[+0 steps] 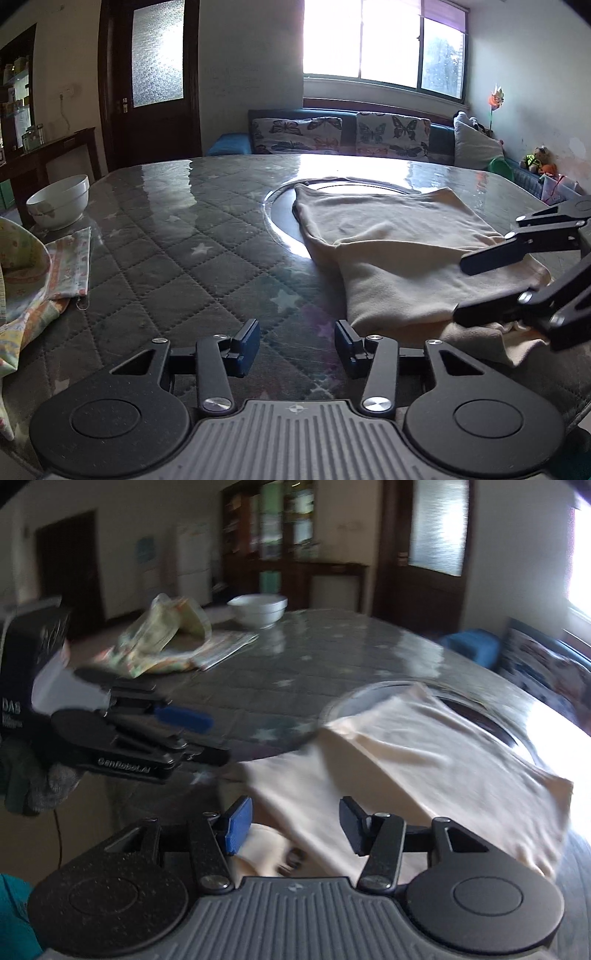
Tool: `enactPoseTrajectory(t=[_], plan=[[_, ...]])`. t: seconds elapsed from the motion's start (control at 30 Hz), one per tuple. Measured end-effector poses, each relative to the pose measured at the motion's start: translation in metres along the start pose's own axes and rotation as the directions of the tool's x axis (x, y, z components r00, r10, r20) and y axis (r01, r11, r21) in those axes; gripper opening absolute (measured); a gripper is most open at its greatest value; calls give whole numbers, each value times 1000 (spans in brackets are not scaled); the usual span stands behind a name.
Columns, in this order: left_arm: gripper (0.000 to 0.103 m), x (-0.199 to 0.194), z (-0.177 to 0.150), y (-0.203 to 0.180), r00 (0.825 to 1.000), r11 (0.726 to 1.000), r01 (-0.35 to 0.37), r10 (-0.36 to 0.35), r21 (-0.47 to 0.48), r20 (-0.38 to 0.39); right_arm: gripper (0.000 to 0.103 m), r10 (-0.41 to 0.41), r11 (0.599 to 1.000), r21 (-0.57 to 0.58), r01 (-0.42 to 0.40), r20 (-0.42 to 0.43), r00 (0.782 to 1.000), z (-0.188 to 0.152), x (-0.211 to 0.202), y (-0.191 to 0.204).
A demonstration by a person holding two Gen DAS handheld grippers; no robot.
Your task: Fold clothes
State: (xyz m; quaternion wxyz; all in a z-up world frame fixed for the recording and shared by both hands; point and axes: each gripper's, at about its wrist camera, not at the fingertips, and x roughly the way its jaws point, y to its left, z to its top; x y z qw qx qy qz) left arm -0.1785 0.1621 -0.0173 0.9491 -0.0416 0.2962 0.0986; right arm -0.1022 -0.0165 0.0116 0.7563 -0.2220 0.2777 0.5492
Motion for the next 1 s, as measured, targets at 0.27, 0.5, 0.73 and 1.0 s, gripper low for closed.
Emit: enactPoseTrajectory(t=[0.27,0.5,0.73,1.0], plan=[[53,-12,0,-12,996,995,76,-78,61,33,8,-25,998,-55,24,-29,999,5,14,13],[54,-1,1,-31,995,987,84,-91,137,45,5,-6,999,48,5,22,1000,14,0,-5],[53,11,0,-50,996,972,15,-35,234,82,4,18,998,67,-20,35,999,16,-3,-5],[21,14,-7,-37,999,985,-29,21,173,43,10,22,994,105,-28,52,998,8,-14,-11]])
